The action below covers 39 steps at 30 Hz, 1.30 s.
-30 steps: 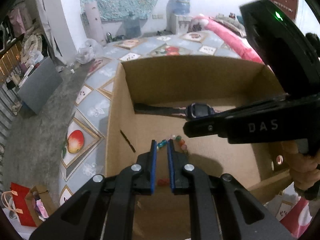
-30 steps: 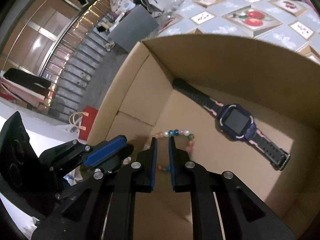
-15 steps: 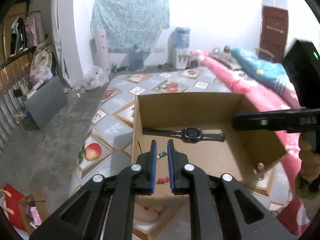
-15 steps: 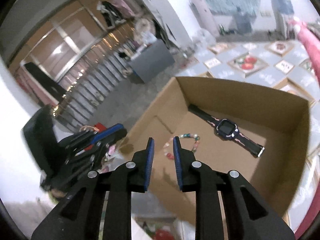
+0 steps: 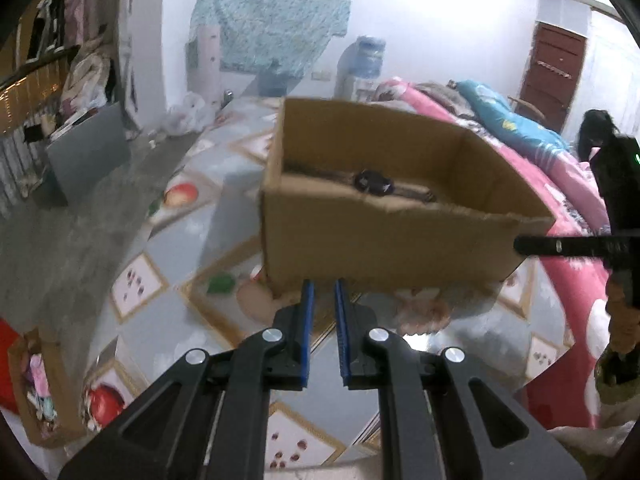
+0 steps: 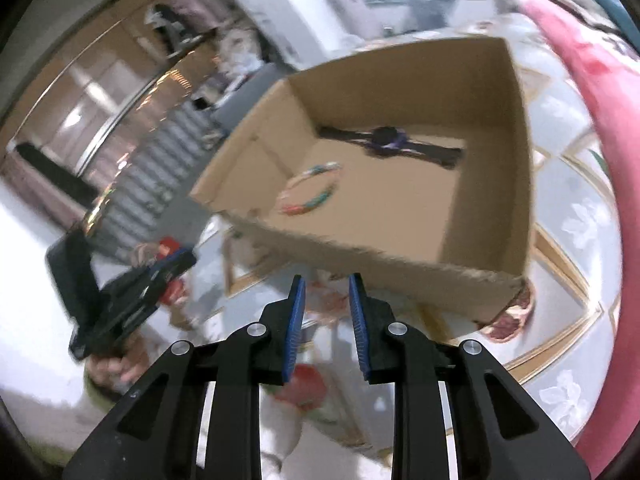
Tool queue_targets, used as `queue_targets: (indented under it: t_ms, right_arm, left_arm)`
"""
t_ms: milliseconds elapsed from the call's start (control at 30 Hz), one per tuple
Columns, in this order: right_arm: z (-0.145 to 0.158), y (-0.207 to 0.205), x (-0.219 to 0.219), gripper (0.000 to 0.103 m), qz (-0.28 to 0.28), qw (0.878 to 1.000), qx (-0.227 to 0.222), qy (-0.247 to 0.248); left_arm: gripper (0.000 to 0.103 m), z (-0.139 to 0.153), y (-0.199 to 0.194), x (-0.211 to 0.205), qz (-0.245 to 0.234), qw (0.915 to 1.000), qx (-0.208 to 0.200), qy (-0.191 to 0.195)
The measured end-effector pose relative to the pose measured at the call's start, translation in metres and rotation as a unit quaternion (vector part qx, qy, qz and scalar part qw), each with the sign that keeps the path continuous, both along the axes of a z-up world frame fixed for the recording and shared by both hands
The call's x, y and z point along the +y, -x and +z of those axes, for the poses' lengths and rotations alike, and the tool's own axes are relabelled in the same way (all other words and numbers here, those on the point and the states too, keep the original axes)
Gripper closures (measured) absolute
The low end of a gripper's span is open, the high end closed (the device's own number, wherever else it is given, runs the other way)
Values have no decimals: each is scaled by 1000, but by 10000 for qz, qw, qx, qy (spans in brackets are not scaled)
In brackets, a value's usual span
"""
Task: Organize jewelry
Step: 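Grasp the pink bead bracelet with the left gripper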
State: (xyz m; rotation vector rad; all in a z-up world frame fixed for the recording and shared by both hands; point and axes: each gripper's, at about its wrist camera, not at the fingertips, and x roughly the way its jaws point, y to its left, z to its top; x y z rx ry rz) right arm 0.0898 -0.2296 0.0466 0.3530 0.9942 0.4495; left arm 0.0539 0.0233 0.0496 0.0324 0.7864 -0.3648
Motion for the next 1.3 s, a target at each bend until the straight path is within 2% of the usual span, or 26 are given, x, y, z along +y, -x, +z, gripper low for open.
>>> queue_targets:
  t_ms: [67,133,267,367,500,567,633,833,1033,1300]
  right_arm:
    - [-4,-7,-7,80,-149,9989,185,-408]
    - [-6,-11,-10,80,-329,9979,171,-522]
    - [-12,-10,-13,80,-736,9948,133,-689]
    - [-11,3,-14,79,-834,9939,80,-716]
    - [-19,24,-13,71,-763,9956,5,-539]
    - [-25,30,-13,64,-716,9968,27,-356]
    - [-35,33,-14,61,-627,9978,57,-189]
    - [-60,28,-17,61,-357,9992,143,-118]
    - [-76,30,-18,61,-1,9998,112,-168]
    - [-74,37,-29,61,83,9992,-28,-398]
  left_arm:
    - [93,-6,6,3,51,10000,-2,-17]
    - [93,-10,12,4,23,10000,-43,-54]
    - [93,-20,26,-8,-329,9994,-53,-99]
    - [93,-25,36,-21,-761,9971,-52,-79]
    - [91,-31,42,-47,-1325,9911,-76,-105]
    - [84,-36,40,-63,-1552,9876,-85,-227]
    - [83,-41,36,-77,-1715,9846,-55,-333]
    - [83,-56,11,-112,-2032,9761,50,-769]
    - [83,-64,0,-129,-2228,9672,127,-1210]
    - [82,-67,-5,-139,-2263,9613,213,-1556]
